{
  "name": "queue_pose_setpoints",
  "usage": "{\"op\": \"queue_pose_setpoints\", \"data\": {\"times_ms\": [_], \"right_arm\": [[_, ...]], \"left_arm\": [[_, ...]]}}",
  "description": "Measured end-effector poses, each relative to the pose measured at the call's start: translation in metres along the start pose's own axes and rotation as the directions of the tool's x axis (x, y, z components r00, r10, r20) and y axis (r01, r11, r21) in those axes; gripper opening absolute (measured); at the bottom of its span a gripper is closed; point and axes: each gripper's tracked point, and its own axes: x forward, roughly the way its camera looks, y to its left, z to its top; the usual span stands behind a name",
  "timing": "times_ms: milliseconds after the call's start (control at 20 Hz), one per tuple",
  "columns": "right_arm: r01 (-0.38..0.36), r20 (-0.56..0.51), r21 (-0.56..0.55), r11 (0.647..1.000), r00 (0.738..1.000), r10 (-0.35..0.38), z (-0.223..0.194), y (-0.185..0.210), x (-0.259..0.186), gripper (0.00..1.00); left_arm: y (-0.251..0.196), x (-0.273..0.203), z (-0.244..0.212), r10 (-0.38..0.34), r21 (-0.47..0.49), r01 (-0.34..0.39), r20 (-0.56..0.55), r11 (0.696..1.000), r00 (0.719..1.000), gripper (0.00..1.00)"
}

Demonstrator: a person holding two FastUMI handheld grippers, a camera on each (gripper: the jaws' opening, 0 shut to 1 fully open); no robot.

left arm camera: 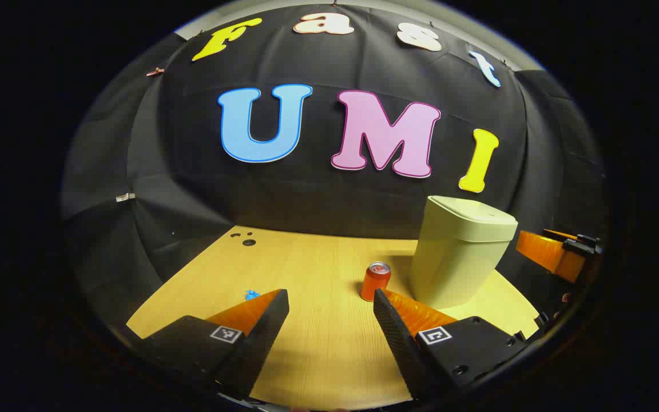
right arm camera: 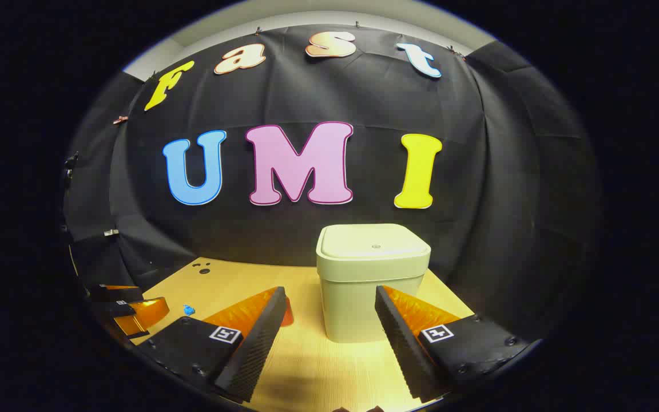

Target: Press the lid of the desktop garbage bin to open it, pick up the crumpled paper on the desktop and throw it into the bin, then pick up the pop can on the desktop and drop it into the bin, and finally close the garbage bin lid.

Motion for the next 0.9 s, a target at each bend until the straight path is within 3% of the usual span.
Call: {"op": "queue_pose_setpoints", "data": {"times_ms": [900], "right_arm": [[0.008, -0.049, 0.000, 1.000, 0.999, -0.008, -0.015, -0.007, 0.019, 0.98]], "left_arm": [[-0.008, 0.027, -0.005, -0.022, 0.024, 0.023, -0.035, 0.999, 0.999, 0.96]]}}
